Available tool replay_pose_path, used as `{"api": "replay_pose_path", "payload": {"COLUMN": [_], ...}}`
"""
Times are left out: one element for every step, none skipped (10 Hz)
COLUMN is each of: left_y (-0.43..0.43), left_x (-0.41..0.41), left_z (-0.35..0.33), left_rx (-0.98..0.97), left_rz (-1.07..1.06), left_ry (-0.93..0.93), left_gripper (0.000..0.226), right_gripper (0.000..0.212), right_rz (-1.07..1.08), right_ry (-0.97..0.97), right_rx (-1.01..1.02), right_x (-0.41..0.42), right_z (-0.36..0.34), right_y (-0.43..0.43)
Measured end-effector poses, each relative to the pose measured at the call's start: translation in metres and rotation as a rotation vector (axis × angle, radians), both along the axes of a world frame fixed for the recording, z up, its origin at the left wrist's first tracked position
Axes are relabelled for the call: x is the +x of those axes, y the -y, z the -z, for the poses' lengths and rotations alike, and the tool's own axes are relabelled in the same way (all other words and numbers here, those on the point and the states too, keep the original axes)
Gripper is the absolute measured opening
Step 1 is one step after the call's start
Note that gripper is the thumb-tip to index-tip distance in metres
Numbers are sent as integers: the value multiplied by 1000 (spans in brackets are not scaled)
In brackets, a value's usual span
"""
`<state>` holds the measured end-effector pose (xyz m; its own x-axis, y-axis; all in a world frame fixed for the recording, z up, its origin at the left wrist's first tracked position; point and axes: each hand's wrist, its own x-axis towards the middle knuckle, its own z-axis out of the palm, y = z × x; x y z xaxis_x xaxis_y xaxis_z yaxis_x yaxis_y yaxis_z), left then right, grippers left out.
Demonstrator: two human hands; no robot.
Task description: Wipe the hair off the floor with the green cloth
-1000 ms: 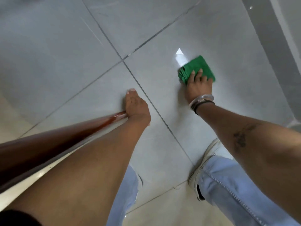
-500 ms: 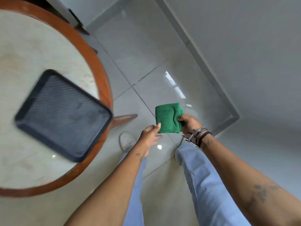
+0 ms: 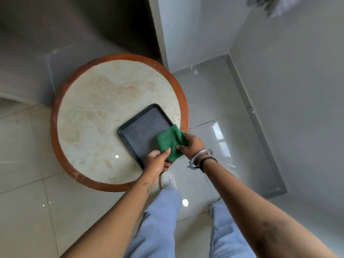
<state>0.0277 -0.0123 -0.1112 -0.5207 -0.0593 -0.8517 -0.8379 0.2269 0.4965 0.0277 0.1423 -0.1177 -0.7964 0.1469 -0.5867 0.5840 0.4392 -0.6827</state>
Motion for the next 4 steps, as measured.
{"api": "replay_pose_path", "payload": {"left_y": [9,7,3,2], "left_x": [-4,-4,-3,-1], "left_z": [20,25,-5,-41], "left_rx": [-127,-213,-408,-487], "left_rz": [18,105,245,374], "left_ry": [22,6,-114,-254], "left_gripper": [18,25,37,40], "right_gripper": [47,57,47,33], "right_rz": [-347,-472,-355,-48], "right_ry": [-60,-14,-70,-164], "right_rx": [418,552,541,388], "right_x": [-9,-12,4,23], "right_z": [27,28,-10,-56], "right_y": [31,31,21,7]}}
